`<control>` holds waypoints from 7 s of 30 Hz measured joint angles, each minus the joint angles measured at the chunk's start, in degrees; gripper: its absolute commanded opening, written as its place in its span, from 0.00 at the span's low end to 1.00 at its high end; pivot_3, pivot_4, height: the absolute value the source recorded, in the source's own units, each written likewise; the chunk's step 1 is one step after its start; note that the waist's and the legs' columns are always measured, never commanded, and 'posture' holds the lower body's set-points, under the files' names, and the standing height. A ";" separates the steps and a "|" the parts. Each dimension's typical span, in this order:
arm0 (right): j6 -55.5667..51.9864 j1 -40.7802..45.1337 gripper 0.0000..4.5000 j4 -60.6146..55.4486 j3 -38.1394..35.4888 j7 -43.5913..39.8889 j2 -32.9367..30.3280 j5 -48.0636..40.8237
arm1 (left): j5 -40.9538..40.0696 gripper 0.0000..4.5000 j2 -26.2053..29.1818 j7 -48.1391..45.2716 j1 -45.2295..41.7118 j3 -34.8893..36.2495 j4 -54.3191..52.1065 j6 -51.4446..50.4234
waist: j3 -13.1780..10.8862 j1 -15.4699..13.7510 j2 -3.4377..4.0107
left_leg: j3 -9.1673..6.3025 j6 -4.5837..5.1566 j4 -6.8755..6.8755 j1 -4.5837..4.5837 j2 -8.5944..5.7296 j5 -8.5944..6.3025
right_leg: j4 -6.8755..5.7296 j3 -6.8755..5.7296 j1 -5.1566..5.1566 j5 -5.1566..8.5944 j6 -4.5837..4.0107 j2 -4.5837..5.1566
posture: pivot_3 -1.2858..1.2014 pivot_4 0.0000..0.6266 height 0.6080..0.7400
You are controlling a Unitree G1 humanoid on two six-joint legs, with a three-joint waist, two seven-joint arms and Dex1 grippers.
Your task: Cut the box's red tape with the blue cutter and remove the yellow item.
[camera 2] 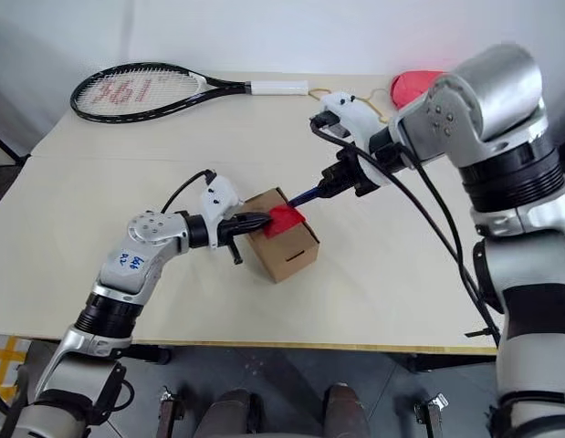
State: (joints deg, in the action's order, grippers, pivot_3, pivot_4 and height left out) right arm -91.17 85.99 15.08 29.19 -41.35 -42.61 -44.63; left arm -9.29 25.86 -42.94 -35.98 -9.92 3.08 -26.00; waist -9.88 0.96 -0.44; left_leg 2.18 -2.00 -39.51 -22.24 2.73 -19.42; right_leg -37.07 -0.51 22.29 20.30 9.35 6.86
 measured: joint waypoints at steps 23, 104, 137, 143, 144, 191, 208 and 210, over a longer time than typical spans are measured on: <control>0.02 8.06 0.03 15.96 9.33 8.22 3.08 -14.00 | 2.00 0.00 -0.05 -1.11 0.41 -1.11 0.67 0.23 | 1.39 -0.32 0.21 | 0.04 0.00 0.42 0.20 0.01 -0.02 | 0.23 -0.05 -0.08 -0.01 -0.01 -0.01 | 0.52 0.24 1.00; -0.39 -7.38 0.03 -3.55 14.35 34.64 -13.06 -48.92 | -2.01 0.00 -1.85 -1.43 0.96 1.52 -0.18 -7.40 | 1.59 -0.48 0.29 | 0.11 0.23 0.88 1.03 0.02 -0.56 | 1.74 -0.86 -1.04 0.00 -0.09 0.74 | 0.52 0.24 1.00; -0.10 -6.42 0.03 -8.43 20.58 25.79 -18.81 -45.55 | -2.80 0.00 -1.64 -1.45 1.14 1.50 -0.79 -7.96 | 1.58 -0.76 0.29 | 0.20 0.19 1.24 1.05 0.02 -0.54 | 2.09 -0.90 -1.02 0.00 -0.09 0.76 | 0.52 0.24 1.00; -0.12 -6.49 0.03 -9.57 20.60 25.53 -19.87 -45.57 | -2.91 0.00 -1.51 -1.42 1.17 1.50 -0.99 -8.17 | 1.58 -0.75 0.30 | 0.21 0.19 1.26 1.05 0.02 -0.54 | 2.11 -0.90 -1.01 0.00 -0.09 0.76 | 0.52 0.24 1.00; -0.12 -6.49 0.03 -9.76 20.60 25.43 -20.02 -45.57 | -2.92 0.00 -1.51 -1.42 1.17 1.50 -1.01 -8.18 | 1.58 -0.75 0.30 | 0.21 0.19 1.27 1.05 0.02 -0.54 | 2.12 -0.90 -1.01 0.00 -0.09 0.76 | 0.52 0.24 1.00; 4.78 -19.25 0.03 -8.20 -2.58 40.05 -15.69 -66.98 | 6.87 0.25 -2.41 -21.59 -15.08 -2.78 22.90 59.70 | -0.57 -2.33 -0.16 | 0.76 0.18 0.27 -1.03 0.15 -0.53 | 1.45 -5.91 0.46 -0.85 -0.22 1.92 | 0.52 0.24 1.00; 16.75 -32.99 0.87 -15.55 -18.01 44.06 -12.65 -67.20 | 6.15 0.09 -2.78 -18.38 -14.76 -1.59 21.99 50.21 | -0.57 -2.29 -0.17 | 0.65 0.18 -0.02 -1.03 0.17 -0.53 | 1.33 -6.15 0.37 -0.87 -0.25 1.94 | 0.52 0.24 1.00; 18.00 -34.37 0.87 -16.63 -19.88 45.58 -12.09 -67.24 | 6.15 0.09 -2.76 -18.36 -14.68 -1.59 21.70 49.62 | -0.57 -2.31 -0.17 | 0.65 0.18 -0.16 -1.04 0.18 -0.53 | 1.25 -6.16 0.35 -0.87 -0.26 1.94 | 0.52 0.24 1.00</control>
State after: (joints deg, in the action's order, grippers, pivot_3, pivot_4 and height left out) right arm -73.17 51.61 -1.55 9.31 4.23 -54.70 -111.88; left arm -3.13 23.10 -61.30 -50.66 -11.51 24.78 23.62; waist -10.45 -1.35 -0.60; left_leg 2.83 -1.81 -39.67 -23.27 2.91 -19.95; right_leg -35.82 -6.67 22.64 19.43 9.09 8.80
